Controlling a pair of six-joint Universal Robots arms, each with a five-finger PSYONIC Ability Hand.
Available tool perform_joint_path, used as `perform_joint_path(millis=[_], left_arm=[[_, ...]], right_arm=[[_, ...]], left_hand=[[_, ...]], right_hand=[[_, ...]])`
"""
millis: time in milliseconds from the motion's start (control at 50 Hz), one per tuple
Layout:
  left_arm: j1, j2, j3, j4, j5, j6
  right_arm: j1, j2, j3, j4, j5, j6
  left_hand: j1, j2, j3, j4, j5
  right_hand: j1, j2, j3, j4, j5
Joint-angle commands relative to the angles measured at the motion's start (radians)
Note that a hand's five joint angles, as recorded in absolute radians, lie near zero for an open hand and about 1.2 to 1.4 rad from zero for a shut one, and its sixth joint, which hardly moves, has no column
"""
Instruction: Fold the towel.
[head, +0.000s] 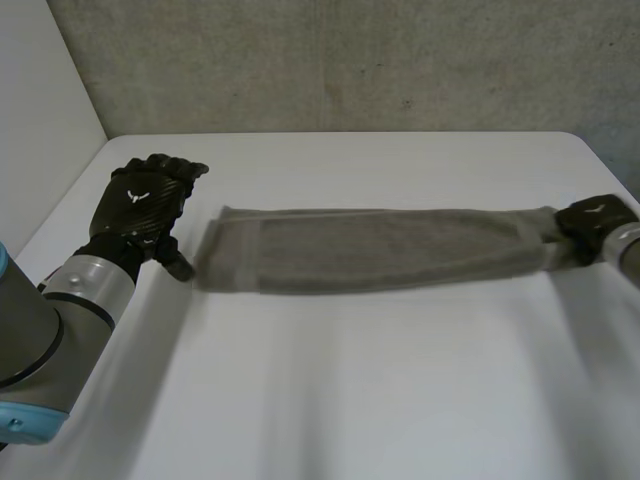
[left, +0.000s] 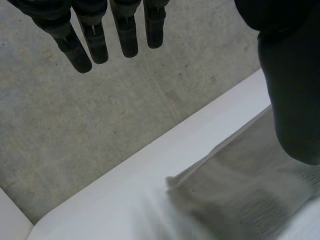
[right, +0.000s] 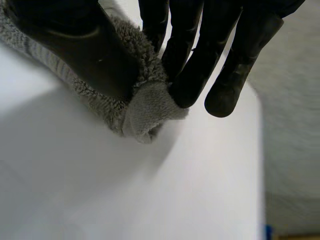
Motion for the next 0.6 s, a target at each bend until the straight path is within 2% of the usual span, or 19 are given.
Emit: perform_joint_path(millis=[20,80,120,140,160,180,220,240,280,300,340,400,440,600], left_arm=[[0.009,0.003,-0.005,-0.001,-0.001,0.001],[0.012,0.003,-0.005,-0.001,-0.001,0.001],[0.012,0.003,-0.002,-0.001,-0.002,0.001],[0.012,0.003,-0.002,-0.001,-0.002,0.001],[0.011,0.003,0.0,-0.001,-0.002,0.001],[0.011,0.003,0.0,-0.001,-0.002,0.001],[0.011,0.006,0.006,-0.001,-0.005,0.001],[0.011,0.006,0.006,-0.001,-0.005,0.001],[0.008,0.009,0.01,-0.001,-0.007,0.001],[0.008,0.009,0.01,-0.001,-0.007,0.001],[0.003,0.01,0.01,-0.001,-0.01,0.001],[0.002,0.01,0.01,0.001,-0.01,0.001],[0.0,0.01,0.01,0.001,-0.012,0.0],[0.0,0.007,0.003,0.001,-0.01,0.001]], right_arm=[[-0.086,-0.065,-0.09,0.022,0.038,-0.13],[-0.064,-0.099,-0.126,0.019,0.044,-0.126],[0.021,-0.114,-0.15,0.012,0.04,-0.1],[0.022,-0.114,-0.15,0.012,0.04,-0.1],[0.09,-0.119,-0.165,0.008,0.038,-0.083],[0.091,-0.119,-0.166,0.008,0.038,-0.083],[0.237,-0.119,-0.195,-0.014,0.043,-0.071],[0.238,-0.119,-0.195,-0.015,0.043,-0.071],[0.381,-0.113,-0.204,-0.059,0.04,-0.078],[0.382,-0.113,-0.204,-0.059,0.04,-0.078],[0.518,-0.089,-0.202,-0.114,0.035,-0.08],[0.583,-0.059,-0.198,-0.143,0.029,-0.08],[0.688,-0.003,-0.196,-0.183,0.029,-0.083],[0.818,0.091,-0.17,-0.192,0.024,-0.087]], left_hand=[[-0.078,-0.067,-0.053,-0.071,-0.208],[-0.078,-0.067,-0.053,-0.071,-0.208],[-0.078,-0.067,-0.053,-0.071,-0.208],[-0.078,-0.067,-0.053,-0.071,-0.208],[-0.081,-0.07,-0.056,-0.074,-0.211],[-0.081,-0.07,-0.056,-0.074,-0.211],[-0.078,-0.067,-0.053,-0.071,-0.208],[-0.078,-0.067,-0.053,-0.071,-0.208],[-0.081,-0.07,-0.056,-0.074,-0.211],[-0.081,-0.07,-0.056,-0.074,-0.211],[-0.081,-0.07,-0.056,-0.074,-0.211],[-0.081,-0.07,-0.056,-0.074,-0.211],[-0.081,-0.07,-0.056,-0.074,-0.211],[-0.081,-0.07,-0.056,-0.074,-0.211]], right_hand=[[0.092,0.089,0.086,0.06,0.067],[0.092,0.089,0.086,0.06,0.067],[0.092,0.089,0.086,0.06,0.067],[0.092,0.089,0.086,0.06,0.067],[0.092,0.089,0.086,0.06,0.067],[0.092,0.089,0.086,0.06,0.067],[0.092,0.089,0.086,0.06,0.067],[0.092,0.089,0.086,0.06,0.067],[0.092,0.089,0.086,0.06,0.067],[0.092,0.089,0.086,0.06,0.067],[0.092,0.089,0.086,0.06,0.067],[0.092,0.089,0.086,0.06,0.067],[0.092,0.089,0.086,0.06,0.067],[0.092,0.089,0.086,0.06,0.067]])
